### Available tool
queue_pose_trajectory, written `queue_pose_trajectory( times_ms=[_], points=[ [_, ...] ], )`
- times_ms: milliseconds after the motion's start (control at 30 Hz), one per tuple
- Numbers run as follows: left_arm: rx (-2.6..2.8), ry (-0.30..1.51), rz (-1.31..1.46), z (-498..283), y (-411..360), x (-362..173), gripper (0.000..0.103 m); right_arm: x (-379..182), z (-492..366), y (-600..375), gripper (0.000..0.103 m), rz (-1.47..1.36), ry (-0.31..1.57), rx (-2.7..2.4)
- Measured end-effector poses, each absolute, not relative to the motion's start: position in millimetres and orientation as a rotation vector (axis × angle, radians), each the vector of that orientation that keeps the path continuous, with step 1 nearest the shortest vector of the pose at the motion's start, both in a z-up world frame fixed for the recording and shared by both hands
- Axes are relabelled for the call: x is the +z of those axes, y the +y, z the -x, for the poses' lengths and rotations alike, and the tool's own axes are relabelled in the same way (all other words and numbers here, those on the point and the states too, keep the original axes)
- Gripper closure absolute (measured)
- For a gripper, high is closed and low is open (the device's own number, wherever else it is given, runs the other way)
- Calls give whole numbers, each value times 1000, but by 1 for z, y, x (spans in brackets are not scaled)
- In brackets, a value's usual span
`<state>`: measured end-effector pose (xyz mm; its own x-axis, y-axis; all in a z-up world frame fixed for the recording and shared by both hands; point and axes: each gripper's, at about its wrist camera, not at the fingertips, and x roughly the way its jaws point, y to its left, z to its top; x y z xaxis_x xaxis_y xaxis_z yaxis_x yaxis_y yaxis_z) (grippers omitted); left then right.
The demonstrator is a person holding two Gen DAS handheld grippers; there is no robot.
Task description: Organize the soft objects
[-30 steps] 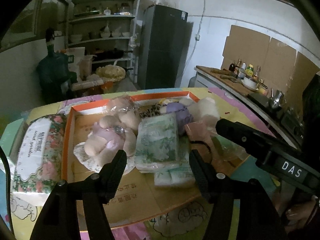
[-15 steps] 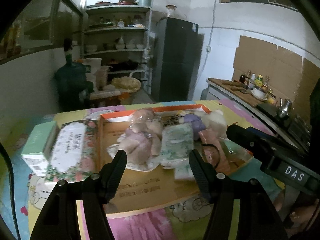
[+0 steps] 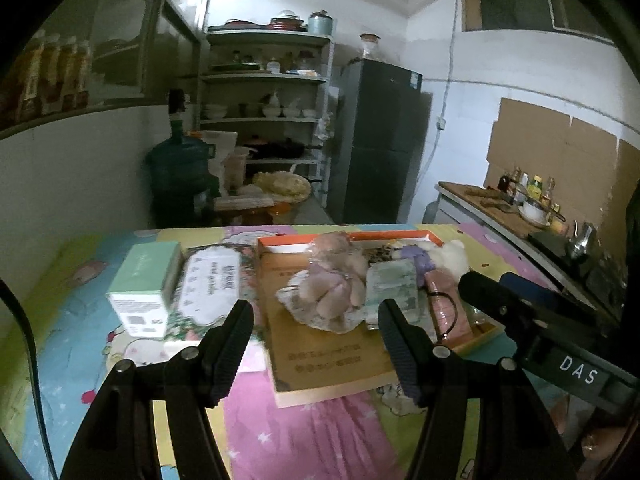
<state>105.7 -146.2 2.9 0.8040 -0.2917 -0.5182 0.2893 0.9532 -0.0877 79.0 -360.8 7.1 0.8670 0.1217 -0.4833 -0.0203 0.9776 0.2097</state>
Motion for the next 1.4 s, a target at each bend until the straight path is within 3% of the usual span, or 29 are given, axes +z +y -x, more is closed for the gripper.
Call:
queue_pose_trajectory(
  times_ms=[1400],
  points=[
    [-150, 444, 41, 0, -71, 17, 39, 15, 26, -267, 31, -126, 443, 34]
  ],
)
